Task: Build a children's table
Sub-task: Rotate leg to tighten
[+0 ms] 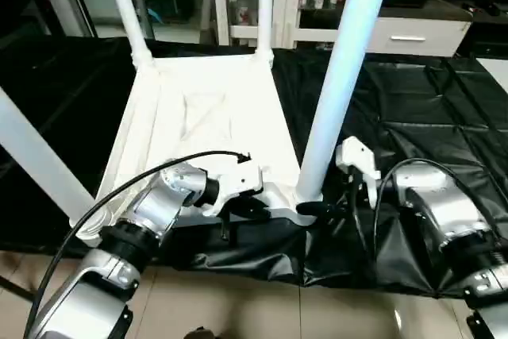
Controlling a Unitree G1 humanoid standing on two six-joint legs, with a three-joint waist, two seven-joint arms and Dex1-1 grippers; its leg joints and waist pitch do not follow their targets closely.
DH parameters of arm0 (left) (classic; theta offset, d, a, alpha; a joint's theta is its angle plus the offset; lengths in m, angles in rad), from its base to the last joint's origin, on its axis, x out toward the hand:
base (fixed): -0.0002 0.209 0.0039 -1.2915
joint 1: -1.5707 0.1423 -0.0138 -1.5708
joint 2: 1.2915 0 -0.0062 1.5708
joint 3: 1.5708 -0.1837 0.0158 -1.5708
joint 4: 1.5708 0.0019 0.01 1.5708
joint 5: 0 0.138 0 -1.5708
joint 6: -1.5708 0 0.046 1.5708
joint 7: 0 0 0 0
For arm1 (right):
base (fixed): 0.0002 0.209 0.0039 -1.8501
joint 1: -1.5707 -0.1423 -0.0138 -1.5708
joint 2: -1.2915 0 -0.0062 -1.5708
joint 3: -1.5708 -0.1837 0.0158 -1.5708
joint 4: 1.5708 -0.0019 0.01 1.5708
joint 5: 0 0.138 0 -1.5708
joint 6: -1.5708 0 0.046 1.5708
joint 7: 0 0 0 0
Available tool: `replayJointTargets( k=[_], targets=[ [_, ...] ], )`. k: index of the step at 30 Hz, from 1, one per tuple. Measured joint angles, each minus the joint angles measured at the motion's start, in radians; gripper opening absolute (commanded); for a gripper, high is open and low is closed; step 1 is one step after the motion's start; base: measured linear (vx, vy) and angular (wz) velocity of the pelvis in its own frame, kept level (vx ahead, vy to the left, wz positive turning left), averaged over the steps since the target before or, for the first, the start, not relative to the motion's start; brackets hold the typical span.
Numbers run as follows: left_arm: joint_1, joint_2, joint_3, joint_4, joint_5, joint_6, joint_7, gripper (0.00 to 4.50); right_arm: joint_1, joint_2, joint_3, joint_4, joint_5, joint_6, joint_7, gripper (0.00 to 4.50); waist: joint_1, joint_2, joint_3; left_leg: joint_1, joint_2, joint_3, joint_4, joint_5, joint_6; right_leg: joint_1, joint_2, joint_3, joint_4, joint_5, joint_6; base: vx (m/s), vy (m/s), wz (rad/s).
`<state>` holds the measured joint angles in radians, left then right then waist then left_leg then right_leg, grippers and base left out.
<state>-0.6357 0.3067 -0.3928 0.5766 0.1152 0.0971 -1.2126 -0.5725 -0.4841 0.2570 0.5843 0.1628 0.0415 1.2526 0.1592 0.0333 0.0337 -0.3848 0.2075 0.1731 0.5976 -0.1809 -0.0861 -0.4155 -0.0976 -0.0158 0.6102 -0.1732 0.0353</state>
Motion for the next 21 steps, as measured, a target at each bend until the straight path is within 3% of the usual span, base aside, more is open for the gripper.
replayJointTargets(
  k=[10,21],
  targets=[
    [-0.017,-0.001,-0.004,0.043,0.000,-0.033,-0.006,0.00,-0.044,0.015,0.021,0.097,-0.023,-0.030,0.043,2.89,0.001,0.004,-0.001,0.001,0.001,-0.001,0.000,0.000,0.000,0.000,0.001,0.000,0.001,0.001,-0.001,0.000,0.000,0.00],
    [-0.041,-0.009,-0.005,0.092,-0.001,-0.056,-0.014,0.00,-0.062,0.021,0.021,0.136,-0.034,-0.056,0.058,2.72,0.001,0.005,-0.001,0.001,0.001,-0.001,0.000,0.000,0.000,0.001,0.001,0.000,0.001,0.001,-0.002,0.000,0.000,0.00]
  ],
)
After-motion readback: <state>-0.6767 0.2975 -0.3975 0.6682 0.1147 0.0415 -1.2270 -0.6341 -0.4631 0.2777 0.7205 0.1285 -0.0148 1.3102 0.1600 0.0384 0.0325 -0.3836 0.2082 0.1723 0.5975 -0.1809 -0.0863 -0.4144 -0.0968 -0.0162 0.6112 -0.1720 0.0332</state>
